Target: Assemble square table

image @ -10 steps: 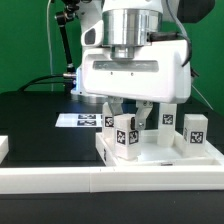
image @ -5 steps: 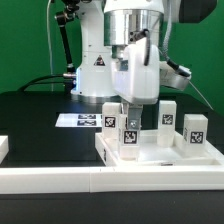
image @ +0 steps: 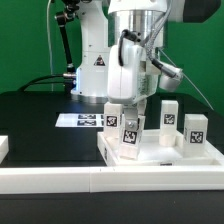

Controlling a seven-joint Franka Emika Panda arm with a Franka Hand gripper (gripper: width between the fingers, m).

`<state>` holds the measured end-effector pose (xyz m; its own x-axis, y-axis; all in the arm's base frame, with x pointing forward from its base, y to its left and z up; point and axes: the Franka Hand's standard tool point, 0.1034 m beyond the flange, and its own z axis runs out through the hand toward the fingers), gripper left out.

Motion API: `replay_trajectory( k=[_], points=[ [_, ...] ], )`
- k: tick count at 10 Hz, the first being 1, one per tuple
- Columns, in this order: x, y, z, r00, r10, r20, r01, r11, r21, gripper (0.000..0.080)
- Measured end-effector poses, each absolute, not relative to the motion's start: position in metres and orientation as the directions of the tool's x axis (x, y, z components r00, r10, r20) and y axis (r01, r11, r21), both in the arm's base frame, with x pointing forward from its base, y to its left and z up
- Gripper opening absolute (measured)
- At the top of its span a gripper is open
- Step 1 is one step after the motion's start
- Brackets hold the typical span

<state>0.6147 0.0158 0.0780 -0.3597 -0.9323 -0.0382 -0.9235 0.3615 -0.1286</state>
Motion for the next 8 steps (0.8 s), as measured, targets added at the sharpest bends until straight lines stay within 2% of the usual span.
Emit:
replay_trajectory(
  k=[1, 3, 4, 5, 8],
  points=[
    [0.6144, 0.0169, 0.0772, -0.375, -0.926, -0.041, -0.918, 0.377, -0.127, 0.029],
    [0.6139, 0.0172, 0.0759, -0.339, -0.94, -0.035, -0.932, 0.34, -0.127, 0.0542],
    [0.6137, 0.0164, 0.0755, -0.297, -0.954, -0.029, -0.946, 0.298, -0.127, 0.0616],
    [0.6136, 0.0141, 0.0752, -0.241, -0.97, -0.02, -0.962, 0.241, -0.129, 0.0643],
    [0.6128, 0.0128, 0.0733, -0.021, -1.0, 0.012, -0.992, 0.019, -0.126, 0.0648]
  ],
)
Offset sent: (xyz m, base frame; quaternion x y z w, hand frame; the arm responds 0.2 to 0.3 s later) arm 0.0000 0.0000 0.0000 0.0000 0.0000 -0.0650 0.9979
